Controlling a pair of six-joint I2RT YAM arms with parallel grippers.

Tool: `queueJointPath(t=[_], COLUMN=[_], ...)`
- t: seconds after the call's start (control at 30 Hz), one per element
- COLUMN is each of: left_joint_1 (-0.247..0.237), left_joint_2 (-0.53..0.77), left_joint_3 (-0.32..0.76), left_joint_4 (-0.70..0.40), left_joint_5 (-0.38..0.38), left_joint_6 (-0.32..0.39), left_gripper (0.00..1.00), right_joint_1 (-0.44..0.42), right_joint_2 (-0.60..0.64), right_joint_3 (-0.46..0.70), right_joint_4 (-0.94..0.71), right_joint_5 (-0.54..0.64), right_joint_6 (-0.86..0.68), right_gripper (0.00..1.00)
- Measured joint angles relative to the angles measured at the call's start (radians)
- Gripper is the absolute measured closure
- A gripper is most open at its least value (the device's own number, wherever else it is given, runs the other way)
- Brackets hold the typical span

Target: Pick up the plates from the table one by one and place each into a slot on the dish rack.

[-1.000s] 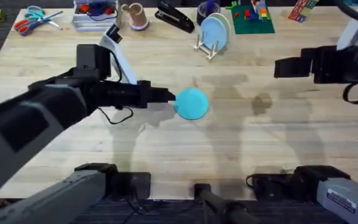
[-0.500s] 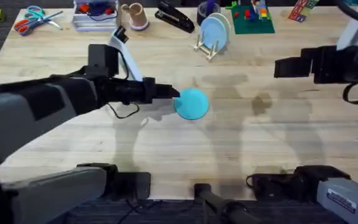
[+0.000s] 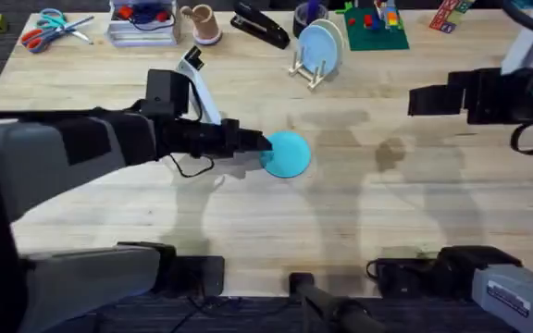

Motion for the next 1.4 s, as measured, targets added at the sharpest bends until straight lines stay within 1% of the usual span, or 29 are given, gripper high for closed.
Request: queueJointPath(t=[0.1,0.2,0.3,0.4,0.5,0.63,0.8,1.4], left_joint_1=[0.0,0.0,0.0,0.0,0.0,-0.008,-0.029,-0.031], left_joint_2=[0.035,0.082,0.119,0.149,0.171,0.19,0.192,0.192], left_joint_3=[0.0,0.0,0.0,0.0,0.007,0.021,0.028,0.029], left_joint_4=[0.005,0.055,0.101,0.144,0.154,0.154,0.159,0.157], left_joint_5=[-0.004,-0.002,-0.001,0.016,0.016,0.011,-0.003,-0.007], left_joint_6=[-0.004,-0.018,-0.05,-0.088,-0.115,-0.133,-0.137,-0.141], left_gripper=[0.959,0.959,0.959,0.959,0.959,0.959,0.959,0.961], right_joint_1=[0.0,0.0,0.0,0.0,0.0,0.0,0.0,0.0], right_joint_2=[0.0,0.0,0.0,0.0,0.0,0.0,0.0,0.0], right_joint_3=[0.0,0.0,0.0,0.0,0.0,0.0,0.0,0.0], right_joint_4=[0.0,0.0,0.0,0.0,0.0,0.0,0.0,0.0], right_joint_5=[0.0,0.0,0.0,0.0,0.0,0.0,0.0,0.0], right_joint_6=[0.0,0.0,0.0,0.0,0.0,0.0,0.0,0.003], right_gripper=[0.007,0.007,0.006,0.006,0.006,0.007,0.007,0.007])
